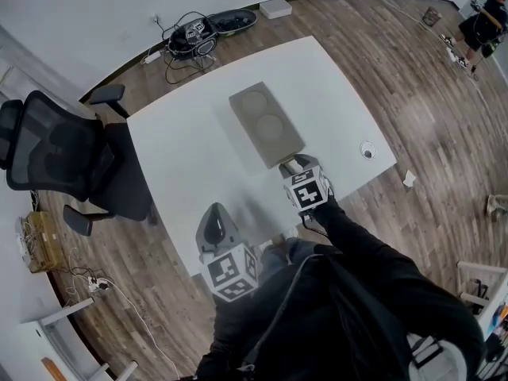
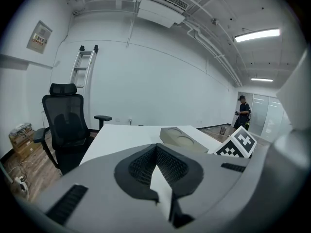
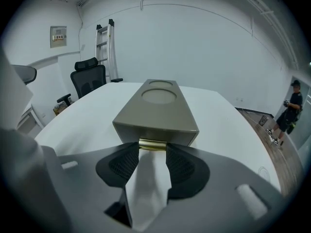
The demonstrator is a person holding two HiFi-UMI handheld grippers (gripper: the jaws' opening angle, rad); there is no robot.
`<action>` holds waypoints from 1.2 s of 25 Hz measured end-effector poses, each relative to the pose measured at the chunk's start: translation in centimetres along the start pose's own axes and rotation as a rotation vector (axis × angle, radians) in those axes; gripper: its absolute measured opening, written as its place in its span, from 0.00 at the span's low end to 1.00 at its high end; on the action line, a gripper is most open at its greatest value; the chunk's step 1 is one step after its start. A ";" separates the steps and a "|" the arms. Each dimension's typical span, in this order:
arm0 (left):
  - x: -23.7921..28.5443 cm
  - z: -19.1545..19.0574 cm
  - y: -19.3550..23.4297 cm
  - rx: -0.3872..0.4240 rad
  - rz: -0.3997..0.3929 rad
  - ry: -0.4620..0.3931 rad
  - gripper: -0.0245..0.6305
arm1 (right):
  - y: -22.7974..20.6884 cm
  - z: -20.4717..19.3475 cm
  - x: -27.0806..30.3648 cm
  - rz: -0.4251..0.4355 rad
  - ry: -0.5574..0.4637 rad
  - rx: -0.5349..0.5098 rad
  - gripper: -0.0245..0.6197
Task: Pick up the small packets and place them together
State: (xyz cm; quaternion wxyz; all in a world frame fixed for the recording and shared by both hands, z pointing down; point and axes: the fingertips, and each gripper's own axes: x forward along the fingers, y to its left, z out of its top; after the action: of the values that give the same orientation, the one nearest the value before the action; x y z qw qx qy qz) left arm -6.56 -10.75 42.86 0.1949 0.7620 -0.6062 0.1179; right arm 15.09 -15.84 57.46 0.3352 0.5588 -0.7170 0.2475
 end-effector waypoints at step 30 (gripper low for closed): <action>-0.3 -1.3 -2.8 0.004 -0.057 0.016 0.04 | 0.7 -4.0 -3.4 -0.013 0.060 0.011 0.30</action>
State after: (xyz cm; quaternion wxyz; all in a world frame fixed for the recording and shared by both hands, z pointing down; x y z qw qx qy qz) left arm -3.84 -9.36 43.45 0.2014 0.7785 -0.5822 0.1199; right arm 15.75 -10.61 57.50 0.3549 0.5577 -0.7017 0.2660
